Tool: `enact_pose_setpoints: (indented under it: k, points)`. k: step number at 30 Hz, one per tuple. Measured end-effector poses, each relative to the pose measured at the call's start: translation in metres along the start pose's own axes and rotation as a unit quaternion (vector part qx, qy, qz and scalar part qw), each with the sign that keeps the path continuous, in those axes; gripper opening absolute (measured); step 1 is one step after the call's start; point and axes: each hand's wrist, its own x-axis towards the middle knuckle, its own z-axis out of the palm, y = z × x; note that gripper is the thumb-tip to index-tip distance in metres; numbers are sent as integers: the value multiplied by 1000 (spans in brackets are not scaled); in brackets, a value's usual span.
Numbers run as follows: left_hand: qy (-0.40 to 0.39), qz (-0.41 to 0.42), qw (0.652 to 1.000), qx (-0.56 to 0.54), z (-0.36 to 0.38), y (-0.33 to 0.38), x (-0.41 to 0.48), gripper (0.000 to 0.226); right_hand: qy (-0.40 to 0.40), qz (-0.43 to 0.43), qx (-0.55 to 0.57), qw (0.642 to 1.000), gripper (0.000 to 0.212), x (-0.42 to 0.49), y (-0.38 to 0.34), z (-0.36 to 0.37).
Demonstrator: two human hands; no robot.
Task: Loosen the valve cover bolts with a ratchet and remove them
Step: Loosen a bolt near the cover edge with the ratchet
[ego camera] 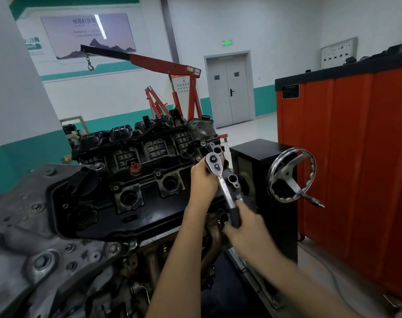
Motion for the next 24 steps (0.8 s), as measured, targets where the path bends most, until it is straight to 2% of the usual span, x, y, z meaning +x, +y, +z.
enact_pose_setpoints:
  k: [3,6,9,12,14,16,19,21,24]
  points:
    - [-8,3,1000,-21,0,2,0,55,18,14,67,997,14,-5,-12,38]
    - [-30,0,1000,-6,-6,4,2,55,-16,9,25,1000,17,0,-9,15]
    - [-54,1,998,34,-10,6,8,49,-84,-42,-132,987,22,23,3,-49]
    - [-77,12,995,68,-9,11,10,35,-106,-110,-353,923,19,68,-11,-109]
    - [-62,6,996,59,-10,9,8,34,-87,-148,-406,898,19,81,-18,-116]
    - [-39,-1,998,46,-8,4,6,32,-61,-137,-368,918,21,71,-6,-101]
    - [-24,1,999,34,0,-1,4,32,-41,-65,-142,987,20,27,14,-55]
    - [-11,10,999,29,3,1,4,43,-6,-26,-25,999,18,7,12,-20]
    - [-4,34,998,52,3,-1,6,51,35,9,67,997,12,-2,-2,27]
